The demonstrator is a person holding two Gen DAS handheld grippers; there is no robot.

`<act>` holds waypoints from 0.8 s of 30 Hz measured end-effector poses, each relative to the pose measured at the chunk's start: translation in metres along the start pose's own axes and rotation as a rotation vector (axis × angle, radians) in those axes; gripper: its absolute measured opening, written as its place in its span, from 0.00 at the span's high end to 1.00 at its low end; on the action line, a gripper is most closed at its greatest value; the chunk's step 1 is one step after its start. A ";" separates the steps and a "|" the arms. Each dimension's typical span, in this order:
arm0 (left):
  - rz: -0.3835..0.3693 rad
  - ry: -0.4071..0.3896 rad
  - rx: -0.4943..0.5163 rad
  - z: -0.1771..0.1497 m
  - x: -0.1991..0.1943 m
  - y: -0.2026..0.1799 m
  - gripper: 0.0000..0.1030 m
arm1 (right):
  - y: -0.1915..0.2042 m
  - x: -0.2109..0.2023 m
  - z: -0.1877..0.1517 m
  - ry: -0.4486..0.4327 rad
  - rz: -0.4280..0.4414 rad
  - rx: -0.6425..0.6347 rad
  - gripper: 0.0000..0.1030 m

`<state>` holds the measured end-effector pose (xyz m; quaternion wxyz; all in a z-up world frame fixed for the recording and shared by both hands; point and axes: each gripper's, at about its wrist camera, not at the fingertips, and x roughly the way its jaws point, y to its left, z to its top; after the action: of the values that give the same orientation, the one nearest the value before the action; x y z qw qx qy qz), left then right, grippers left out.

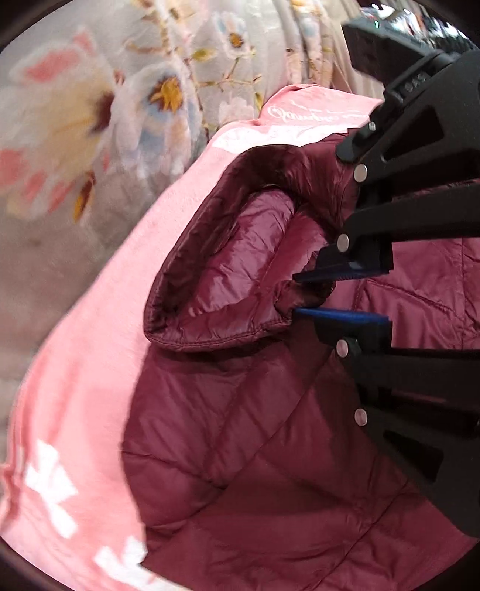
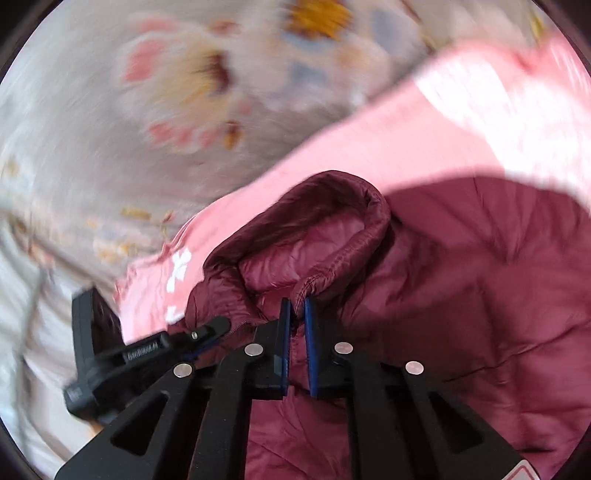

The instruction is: Fold large clothes

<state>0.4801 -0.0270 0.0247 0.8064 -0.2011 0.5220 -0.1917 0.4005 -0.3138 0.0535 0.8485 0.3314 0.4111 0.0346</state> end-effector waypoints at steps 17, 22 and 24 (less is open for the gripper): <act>0.092 -0.039 0.099 -0.033 0.016 0.024 0.88 | -0.031 0.032 -0.028 0.145 -0.173 -0.093 0.95; 0.141 -0.072 0.203 -0.040 -0.009 0.022 0.87 | -0.029 -0.005 -0.030 0.152 -0.177 -0.072 0.88; 0.166 -0.094 0.243 -0.038 -0.024 0.020 0.84 | -0.025 -0.029 -0.020 0.104 -0.191 -0.092 0.82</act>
<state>0.4383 -0.0026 0.0186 0.8615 -0.0669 0.4713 -0.1767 0.3616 -0.3316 0.0493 0.8397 0.2493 0.4824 -0.0102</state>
